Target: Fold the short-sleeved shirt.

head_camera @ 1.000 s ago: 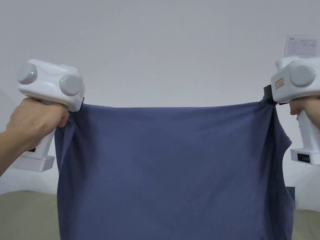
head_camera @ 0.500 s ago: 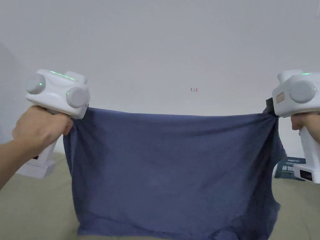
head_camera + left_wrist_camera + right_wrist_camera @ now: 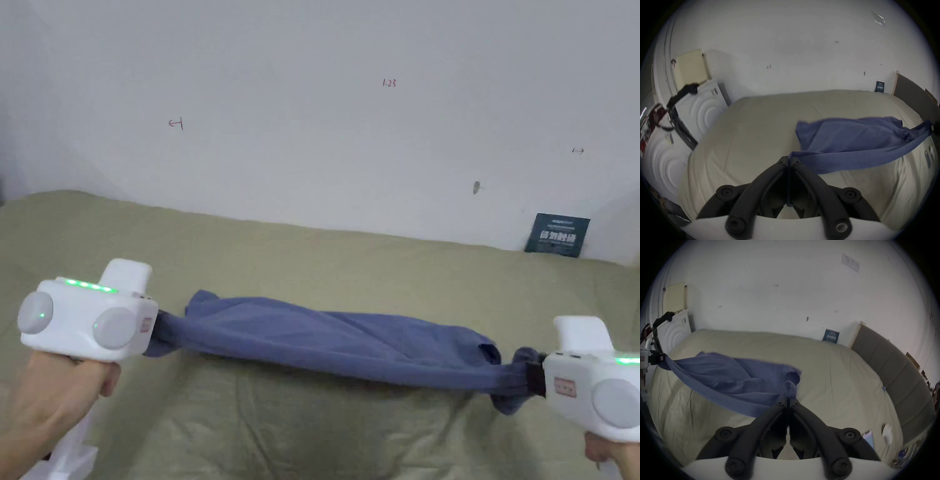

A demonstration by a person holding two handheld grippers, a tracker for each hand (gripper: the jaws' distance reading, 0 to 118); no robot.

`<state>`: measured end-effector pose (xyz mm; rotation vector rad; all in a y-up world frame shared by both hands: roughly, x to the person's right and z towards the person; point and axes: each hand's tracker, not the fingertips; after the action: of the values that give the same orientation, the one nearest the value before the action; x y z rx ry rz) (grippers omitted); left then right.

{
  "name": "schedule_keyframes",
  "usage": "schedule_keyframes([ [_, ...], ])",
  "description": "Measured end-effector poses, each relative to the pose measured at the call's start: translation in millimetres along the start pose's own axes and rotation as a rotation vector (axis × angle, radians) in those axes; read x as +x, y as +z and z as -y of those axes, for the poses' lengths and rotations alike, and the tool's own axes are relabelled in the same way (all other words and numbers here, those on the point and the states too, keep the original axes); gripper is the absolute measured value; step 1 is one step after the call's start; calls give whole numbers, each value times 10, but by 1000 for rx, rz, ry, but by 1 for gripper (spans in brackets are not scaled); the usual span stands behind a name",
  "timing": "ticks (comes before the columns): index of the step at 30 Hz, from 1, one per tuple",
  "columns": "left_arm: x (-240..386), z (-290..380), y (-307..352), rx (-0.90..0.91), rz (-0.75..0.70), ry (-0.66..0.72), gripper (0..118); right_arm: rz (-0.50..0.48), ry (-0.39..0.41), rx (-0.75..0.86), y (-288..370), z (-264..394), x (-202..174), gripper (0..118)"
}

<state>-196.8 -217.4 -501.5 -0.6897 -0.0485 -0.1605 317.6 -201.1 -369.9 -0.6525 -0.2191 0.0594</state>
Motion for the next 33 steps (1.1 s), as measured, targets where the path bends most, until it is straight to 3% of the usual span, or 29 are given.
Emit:
schedule_keyframes([
  [1, -15, 186, 112, -1, 0, -11, 0, 0, -52, 5, 150, 240, 17, 3],
  [4, -49, 686, 387, -47, 46, 8, 0, -2, -13, -52, 472, 792, 53, 3],
  [10, -43, 1476, 1062, -72, 77, 12, 0, -55, -90, -67, 1150, 1704, 54, 3],
  [17, -173, 2167, 1513, -108, 90, 39, 0, -61, -138, -97, 1579, 2232, 124, 3],
  [22, -260, 2407, 1552, -158, 107, 62, 0, -67, -127, -122, 1638, 2370, 123, 4],
  [24, -284, 2419, 1554, -155, 144, 100, 2, -72, -142, -131, 1605, 2366, 124, 17],
  [25, -288, 2412, 1553, -151, 143, 106, 24, -81, -161, -137, 1587, 2360, 138, 59],
  [26, -294, 2404, 1559, -145, 152, 118, 67, -80, -170, -142, 1592, 2344, 138, 101],
  [27, -318, 2391, 1577, -139, 153, 135, 107, -84, -173, -151, 1584, 2332, 139, 118],
  [28, -323, 2387, 1590, -138, 162, 163, 117, -81, -172, -162, 1582, 2333, 134, 112],
  [29, -332, 2382, 1606, -138, 166, 179, 117, -50, -170, -46, 1616, 2299, 142, 112],
  [33, -362, 2334, 1868, -93, 176, 207, 116, -85, -168, -107, 1728, 2266, 128, 114],
])
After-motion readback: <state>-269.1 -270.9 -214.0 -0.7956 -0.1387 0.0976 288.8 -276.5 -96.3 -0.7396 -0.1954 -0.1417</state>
